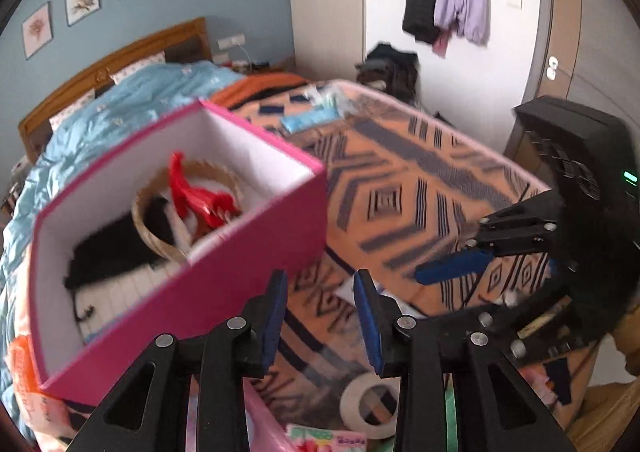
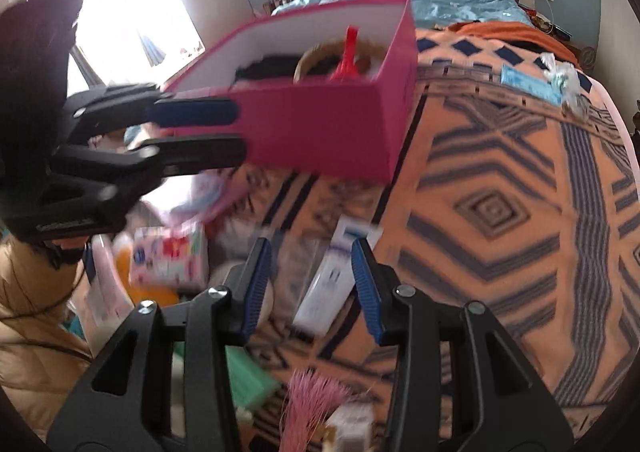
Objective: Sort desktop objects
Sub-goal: 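Open the right gripper and move it back to the pile, then reach the right gripper toward the white tape roll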
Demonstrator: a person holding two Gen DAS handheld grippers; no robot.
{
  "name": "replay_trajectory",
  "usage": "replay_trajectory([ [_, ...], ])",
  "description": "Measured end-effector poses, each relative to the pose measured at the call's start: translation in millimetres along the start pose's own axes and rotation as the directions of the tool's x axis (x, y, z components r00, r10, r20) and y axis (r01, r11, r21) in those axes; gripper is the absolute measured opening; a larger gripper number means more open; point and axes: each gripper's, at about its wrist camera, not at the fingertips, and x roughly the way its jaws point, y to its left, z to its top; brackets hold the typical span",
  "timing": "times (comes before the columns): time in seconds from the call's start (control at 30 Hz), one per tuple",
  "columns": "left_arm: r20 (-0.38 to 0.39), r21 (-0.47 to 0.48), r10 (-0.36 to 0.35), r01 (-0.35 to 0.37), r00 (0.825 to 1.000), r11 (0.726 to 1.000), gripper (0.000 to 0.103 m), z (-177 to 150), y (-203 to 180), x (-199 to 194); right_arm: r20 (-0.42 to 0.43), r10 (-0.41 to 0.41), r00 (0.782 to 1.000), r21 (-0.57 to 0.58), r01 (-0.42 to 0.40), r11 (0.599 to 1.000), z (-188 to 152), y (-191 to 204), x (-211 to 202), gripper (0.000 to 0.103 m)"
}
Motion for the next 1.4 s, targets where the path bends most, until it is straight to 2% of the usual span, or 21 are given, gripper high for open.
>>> replay_trajectory([
  [0.1, -0.033, 0.021, 0.026, -0.025, 0.999, 0.999, 0.034, -8.1, -7.0, 11.9, -0.005, -0.041, 0.999, -0.001, 0.041, 0.999, -12.5, 7.3, 2.8, 0.044],
  [0.27, -0.068, 0.035, 0.028, -0.025, 0.997, 0.999, 0.035, -17.6, -12.7, 20.6, 0.05, -0.049, 0.998, 0.092, 0.045, 0.995, -28.3, 7.6, -4.8, 0.044],
  [0.33, -0.08, 0.031, 0.031, -0.029, 0.996, 0.999, 0.035, -22.2, -12.9, 20.0, 0.071, -0.022, 0.997, 0.099, 0.015, 0.995, -31.6, 11.0, -8.8, 0.044],
  [0.37, -0.083, 0.03, 0.029, -0.027, 0.996, 0.999, 0.035, -23.8, -12.6, 19.0, 0.07, 0.023, 0.997, 0.095, -0.03, 0.995, -32.5, 13.9, -8.5, 0.044],
  [0.6, -0.13, 0.01, 0.035, -0.034, 0.991, 0.999, 0.035, -46.1, -4.1, 10.5, -0.043, 0.103, 0.994, 0.045, -0.101, 0.994, -28.1, 29.6, 17.8, 0.043],
  [0.7, -0.152, -0.006, 0.043, -0.044, 0.988, 0.999, 0.035, -56.5, 0.1, 10.3, -0.089, 0.081, 0.993, 0.034, -0.078, 0.996, -29.5, 33.1, 31.3, 0.043],
  [0.9, -0.16, -0.036, 0.032, -0.038, 0.987, 0.999, 0.035, -69.5, 8.4, 6.1, -0.117, 0.035, 0.993, 0.038, -0.03, 0.999, -33.0, 34.1, 33.5, 0.043],
  [1.07, -0.162, -0.06, 0.015, -0.025, 0.987, 0.998, 0.035, -76.3, 12.6, 7.2, -0.149, 0.045, 0.988, 0.083, -0.032, 0.996, -31.2, 31.9, 44.8, 0.043],
  [1.2, -0.158, -0.072, 0.004, -0.016, 0.987, 0.997, 0.035, -78.9, 14.1, 5.8, -0.131, 0.023, 0.991, 0.055, -0.016, 0.998, -26.9, 39.0, 48.3, 0.043],
  [1.27, -0.152, -0.08, 0.0, -0.012, 0.988, 0.997, 0.035, -79.5, 15.9, 3.3, -0.113, 0.01, 0.994, 0.034, -0.006, 0.999, -28.1, 41.7, 47.6, 0.042],
  [1.3, -0.148, -0.085, -0.004, -0.008, 0.989, 0.996, 0.035, -79.6, 17.0, 1.8, -0.103, 0.0, 0.995, 0.019, 0.002, 1.0, -28.6, 43.2, 46.3, 0.038],
  [1.33, -0.145, -0.089, -0.009, -0.004, 0.989, 0.996, 0.035, -79.8, 17.8, 0.2, -0.1, -0.029, 0.995, 0.004, 0.03, 1.0, -29.1, 44.5, 46.3, 0.02],
  [1.4, -0.141, -0.093, -0.016, 0.002, 0.99, 0.996, 0.035, -80.3, 18.6, -1.7, -0.1, -0.022, 0.995, 0.009, 0.023, 1.0, -29.1, 41.1, 45.9, 0.018],
])
